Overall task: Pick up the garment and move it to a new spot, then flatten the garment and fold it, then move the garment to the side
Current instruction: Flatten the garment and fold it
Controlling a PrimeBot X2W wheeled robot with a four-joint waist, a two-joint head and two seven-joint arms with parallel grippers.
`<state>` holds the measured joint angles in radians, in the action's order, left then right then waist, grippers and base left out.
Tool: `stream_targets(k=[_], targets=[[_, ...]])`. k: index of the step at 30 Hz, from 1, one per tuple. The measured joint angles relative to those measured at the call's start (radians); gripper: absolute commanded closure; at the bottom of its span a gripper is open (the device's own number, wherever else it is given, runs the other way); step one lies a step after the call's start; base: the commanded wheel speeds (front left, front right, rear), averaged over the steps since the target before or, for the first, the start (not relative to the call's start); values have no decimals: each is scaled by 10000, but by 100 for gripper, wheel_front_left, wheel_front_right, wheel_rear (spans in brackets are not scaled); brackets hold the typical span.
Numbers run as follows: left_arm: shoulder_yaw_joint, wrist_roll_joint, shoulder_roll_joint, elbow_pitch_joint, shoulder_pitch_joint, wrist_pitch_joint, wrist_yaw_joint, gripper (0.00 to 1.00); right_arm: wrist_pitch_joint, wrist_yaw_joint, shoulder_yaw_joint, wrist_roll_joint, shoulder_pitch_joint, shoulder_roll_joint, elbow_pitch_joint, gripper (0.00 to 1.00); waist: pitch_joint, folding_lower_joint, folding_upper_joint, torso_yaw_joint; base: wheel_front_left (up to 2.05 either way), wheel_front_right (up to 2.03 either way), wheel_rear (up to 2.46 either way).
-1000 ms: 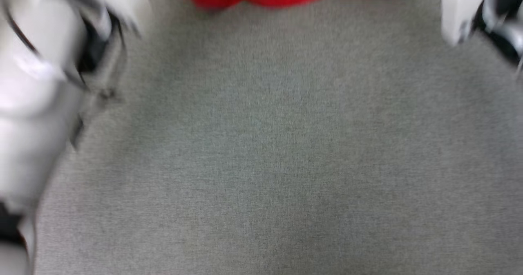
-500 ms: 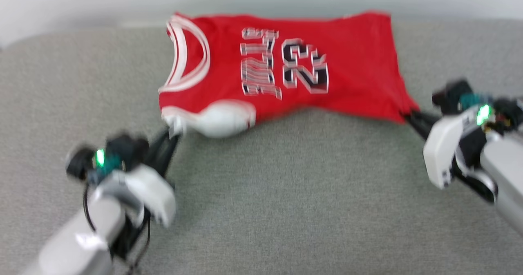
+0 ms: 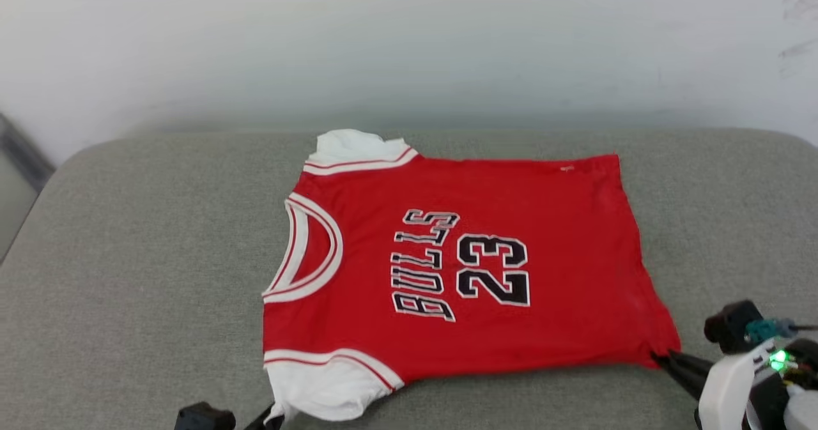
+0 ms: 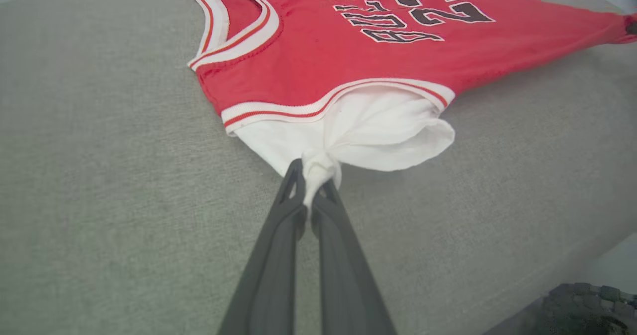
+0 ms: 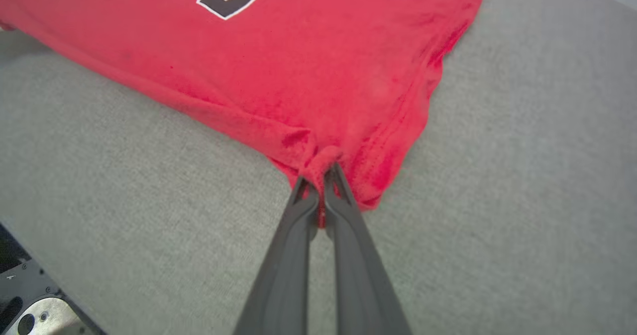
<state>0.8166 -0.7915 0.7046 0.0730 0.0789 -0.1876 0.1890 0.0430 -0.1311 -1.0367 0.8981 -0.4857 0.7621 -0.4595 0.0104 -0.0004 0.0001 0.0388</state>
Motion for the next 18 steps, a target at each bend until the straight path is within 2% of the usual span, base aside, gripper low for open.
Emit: stream_targets(k=[10,18], targets=[[65,-803,324,-869,-2058,-58,851,100,-188,0,993,88,2412,458,756,100,-596,0,0,74,0,0,0],[123,-800,336,-1081,-2284,-48,1012,100,-857,0,2044,-96,3481,522,1360,100,-568,2,0,100,0,0,0]])
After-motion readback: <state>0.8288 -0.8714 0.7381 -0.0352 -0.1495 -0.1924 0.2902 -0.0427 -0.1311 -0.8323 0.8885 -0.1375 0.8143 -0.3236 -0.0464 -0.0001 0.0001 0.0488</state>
